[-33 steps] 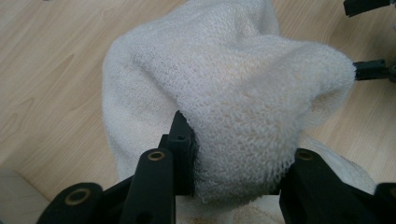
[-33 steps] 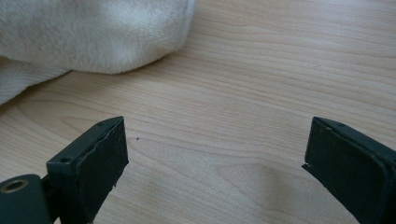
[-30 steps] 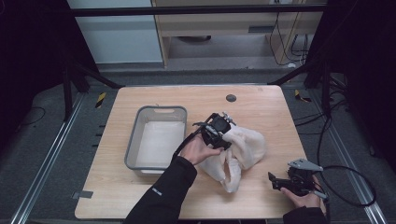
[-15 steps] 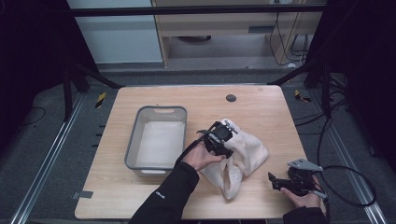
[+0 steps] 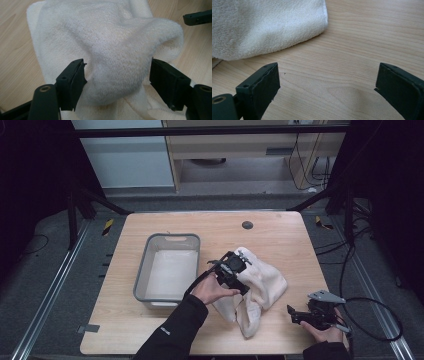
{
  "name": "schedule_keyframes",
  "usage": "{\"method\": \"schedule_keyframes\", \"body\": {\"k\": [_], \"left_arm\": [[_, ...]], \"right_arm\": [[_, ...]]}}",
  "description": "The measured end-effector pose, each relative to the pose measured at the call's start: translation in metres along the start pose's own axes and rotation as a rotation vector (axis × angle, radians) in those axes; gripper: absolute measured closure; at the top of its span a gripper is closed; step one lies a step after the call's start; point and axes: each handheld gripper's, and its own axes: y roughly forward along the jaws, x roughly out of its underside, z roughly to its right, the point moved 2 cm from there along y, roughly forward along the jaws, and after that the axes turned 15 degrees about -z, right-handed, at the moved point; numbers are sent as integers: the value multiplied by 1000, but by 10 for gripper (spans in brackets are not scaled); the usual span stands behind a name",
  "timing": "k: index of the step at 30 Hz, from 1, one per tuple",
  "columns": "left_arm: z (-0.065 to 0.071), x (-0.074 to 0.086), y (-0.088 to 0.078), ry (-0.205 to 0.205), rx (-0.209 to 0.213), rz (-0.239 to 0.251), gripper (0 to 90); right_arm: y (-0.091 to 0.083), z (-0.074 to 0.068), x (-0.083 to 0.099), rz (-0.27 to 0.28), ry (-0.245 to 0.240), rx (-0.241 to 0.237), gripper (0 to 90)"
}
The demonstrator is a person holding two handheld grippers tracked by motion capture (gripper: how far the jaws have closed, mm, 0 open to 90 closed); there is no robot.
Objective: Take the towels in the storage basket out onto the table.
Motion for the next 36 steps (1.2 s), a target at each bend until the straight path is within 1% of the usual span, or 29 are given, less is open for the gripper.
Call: {"method": "schedule_keyframes", "body": {"k": [3,4,5,7,10,11,13,18,22,25,26,27,28,31,33,36], "left_arm": [[0,4,-8,10,-6,9,242],[1,6,-16,13,-17,25,237],[1,6,-16,13,-17,25,233],[0,10,-24,15,-16,42,229],[-1,17,-39,10,-23,81,223],[-1,17,-39,10,-23,81,223],[-1,22,-47,7,-23,113,223],[-2,34,-61,-3,-25,163,223],[-6,46,-71,-25,-37,210,217],[-10,57,-77,-58,-48,249,215],[-14,65,-81,-75,-55,269,214],[-14,65,-81,-75,-55,269,212],[-16,69,-82,-88,-62,285,212],[-23,83,-84,-115,-73,310,210],[-27,91,-85,-126,-82,318,209],[-33,106,-88,-159,-86,351,211]], "right_arm": [[0,-1,0,0,3,-2,52],[0,-1,0,1,4,-3,52],[0,-1,0,1,4,-3,52],[0,0,0,4,-2,3,52],[0,0,0,5,-2,3,52],[0,0,0,5,3,2,52],[0,0,0,5,3,0,52],[0,0,0,5,-1,3,52],[0,0,0,7,1,3,53],[-1,0,0,6,2,4,54],[0,0,0,8,1,3,55],[0,0,0,9,3,3,55],[0,0,0,9,3,3,55],[0,0,0,6,2,3,55],[0,0,0,6,-2,4,55],[0,0,0,6,-2,4,55]]}}
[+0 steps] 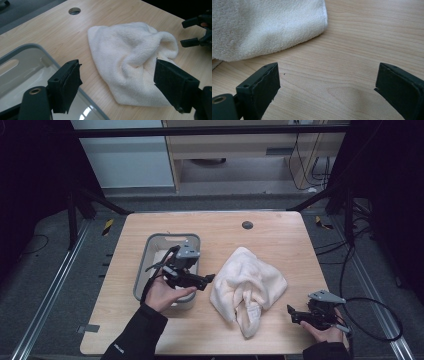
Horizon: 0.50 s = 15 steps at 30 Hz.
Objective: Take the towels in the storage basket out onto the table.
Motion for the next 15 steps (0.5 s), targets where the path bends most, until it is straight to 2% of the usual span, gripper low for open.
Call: {"method": "schedule_keyframes", "body": {"k": [4,5,11,15], "left_arm": [[-16,24,-10,-49,-44,47,211],[-16,24,-10,-49,-44,47,211],[-38,58,-27,-128,-81,102,212],[-48,78,-35,-168,-107,117,212]], "right_arm": [[0,0,0,1,5,0,54],[0,0,0,1,5,0,54],[0,0,0,3,11,-3,53],[0,0,1,2,15,-2,52]]}}
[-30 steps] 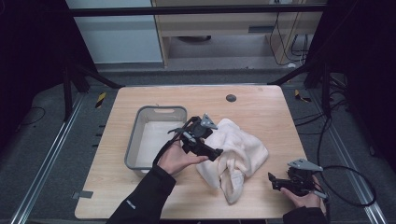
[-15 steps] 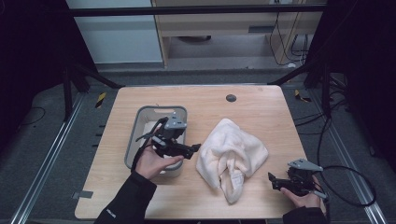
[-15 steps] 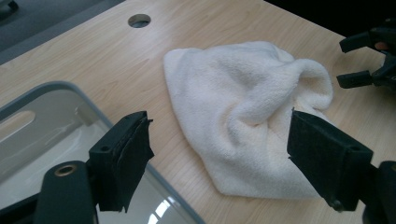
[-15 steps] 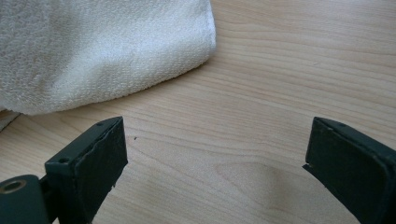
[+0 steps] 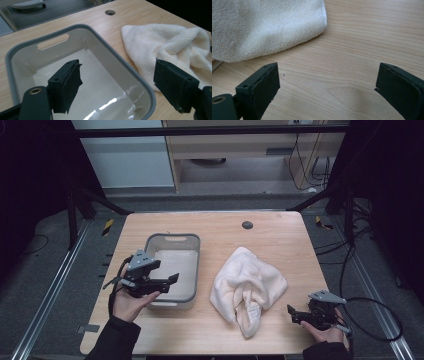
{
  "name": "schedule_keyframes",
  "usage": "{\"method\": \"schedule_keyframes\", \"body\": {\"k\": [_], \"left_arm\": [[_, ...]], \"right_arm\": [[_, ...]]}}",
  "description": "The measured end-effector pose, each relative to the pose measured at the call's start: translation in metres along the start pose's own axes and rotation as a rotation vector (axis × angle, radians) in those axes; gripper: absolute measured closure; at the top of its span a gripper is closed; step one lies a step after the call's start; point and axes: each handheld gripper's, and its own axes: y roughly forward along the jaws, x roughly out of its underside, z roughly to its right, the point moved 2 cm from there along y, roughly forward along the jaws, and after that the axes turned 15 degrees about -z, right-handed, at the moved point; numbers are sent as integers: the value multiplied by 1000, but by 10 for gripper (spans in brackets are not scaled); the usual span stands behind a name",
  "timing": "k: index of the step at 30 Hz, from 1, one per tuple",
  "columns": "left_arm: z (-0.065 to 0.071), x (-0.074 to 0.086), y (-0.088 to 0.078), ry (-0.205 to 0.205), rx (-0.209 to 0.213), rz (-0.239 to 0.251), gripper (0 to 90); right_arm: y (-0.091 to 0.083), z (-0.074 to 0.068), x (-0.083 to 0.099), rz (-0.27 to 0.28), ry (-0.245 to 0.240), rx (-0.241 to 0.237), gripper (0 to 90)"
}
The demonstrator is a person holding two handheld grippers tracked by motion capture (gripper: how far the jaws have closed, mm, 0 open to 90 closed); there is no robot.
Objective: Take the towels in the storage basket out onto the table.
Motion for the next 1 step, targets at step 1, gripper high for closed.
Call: {"method": "schedule_keyframes", "body": {"k": [1], "left_arm": [[-3,5,-2,-13,-10,10,213]], "right_arm": [[0,0,0,0,-2,0,51]]}}
